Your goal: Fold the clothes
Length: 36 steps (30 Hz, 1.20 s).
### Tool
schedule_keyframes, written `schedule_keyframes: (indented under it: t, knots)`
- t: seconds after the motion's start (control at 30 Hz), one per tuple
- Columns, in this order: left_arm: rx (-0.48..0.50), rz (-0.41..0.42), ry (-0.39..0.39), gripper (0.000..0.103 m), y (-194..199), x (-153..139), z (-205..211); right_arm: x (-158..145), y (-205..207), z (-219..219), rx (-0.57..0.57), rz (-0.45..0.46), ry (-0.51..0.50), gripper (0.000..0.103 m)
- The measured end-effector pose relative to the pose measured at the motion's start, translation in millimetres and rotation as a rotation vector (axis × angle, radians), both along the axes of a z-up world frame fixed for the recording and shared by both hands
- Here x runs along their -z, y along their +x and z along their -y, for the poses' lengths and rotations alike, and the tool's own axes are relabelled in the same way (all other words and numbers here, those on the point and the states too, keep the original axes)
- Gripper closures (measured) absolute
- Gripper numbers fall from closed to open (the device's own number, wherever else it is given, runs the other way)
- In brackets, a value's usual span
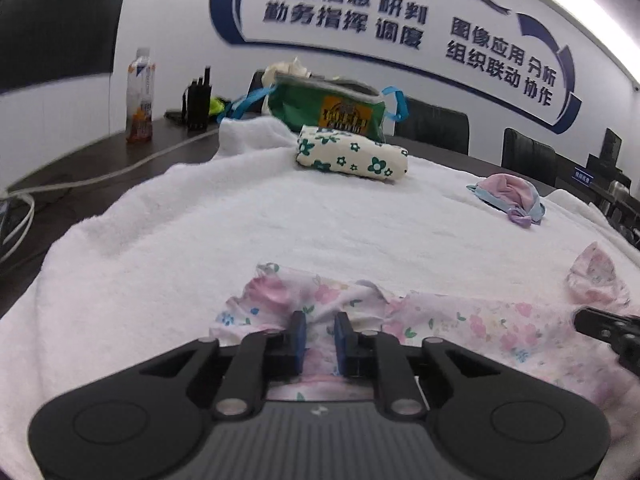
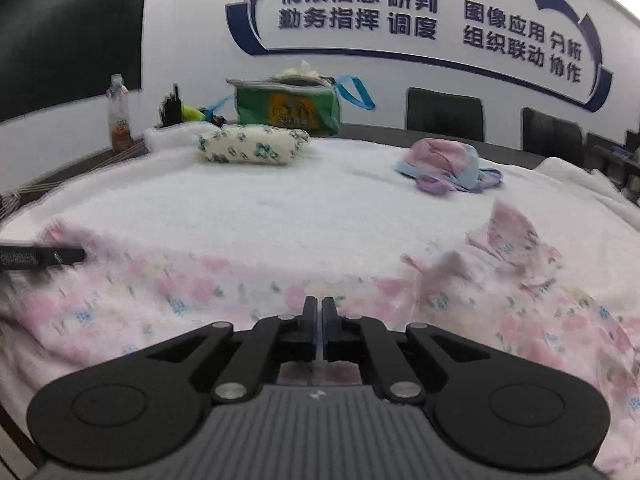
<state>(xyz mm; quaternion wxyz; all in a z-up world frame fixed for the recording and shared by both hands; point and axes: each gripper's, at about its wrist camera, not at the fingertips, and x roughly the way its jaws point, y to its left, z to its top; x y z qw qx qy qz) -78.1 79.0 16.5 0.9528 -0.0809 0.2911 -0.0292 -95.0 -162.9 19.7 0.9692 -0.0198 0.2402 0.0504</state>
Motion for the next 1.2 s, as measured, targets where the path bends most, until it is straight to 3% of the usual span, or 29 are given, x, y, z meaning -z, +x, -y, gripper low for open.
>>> schedule_keyframes:
  t: [0.1,0.17,0.3,0.43,0.5,0.67,0.9,1.0,1.07,1.2]
  knots:
    - [0.007,0.038,-0.09,0.07,-5,-26,-3,-7,8,-18,-0.099,0.017,-0.002,0.101]
    - [0.021,0.072,-0.062,0.062,1,-39,6,-6,18,-31,-0.153,0.0,-0.009,0.101]
    - [-0.088,0.06,0.13,0.063,28,-28,21,1,28,-53,-0.226,-0.04,-0.006,0.1]
    - [-0.137,-0.071,0.066,0.068,46,2,0,7,25,-68,-0.243,-0.062,-0.06,0.1]
    - [-0.139,-0.058,0.06,0.069,43,3,-2,6,23,-65,-0.244,-0.065,-0.043,0.099]
    - [-0.138,-0.045,0.069,0.068,41,6,0,-3,25,-33,-0.119,-0.053,-0.017,0.099]
    - [-0.139,-0.035,0.015,0.068,32,0,-7,7,16,8,0.057,-0.066,-0.098,0.097]
    - [-0.054,0.063,-0.026,0.065,-3,-20,-2,-2,-3,5,-0.013,0.013,-0.058,0.097]
    - [0.064,0.16,0.013,0.05,-38,-26,17,-8,-20,-6,-0.127,0.06,-0.02,0.097]
    - [0.133,0.175,0.085,0.051,-67,-3,42,-1,-48,-38,-0.289,0.103,-0.026,0.096]
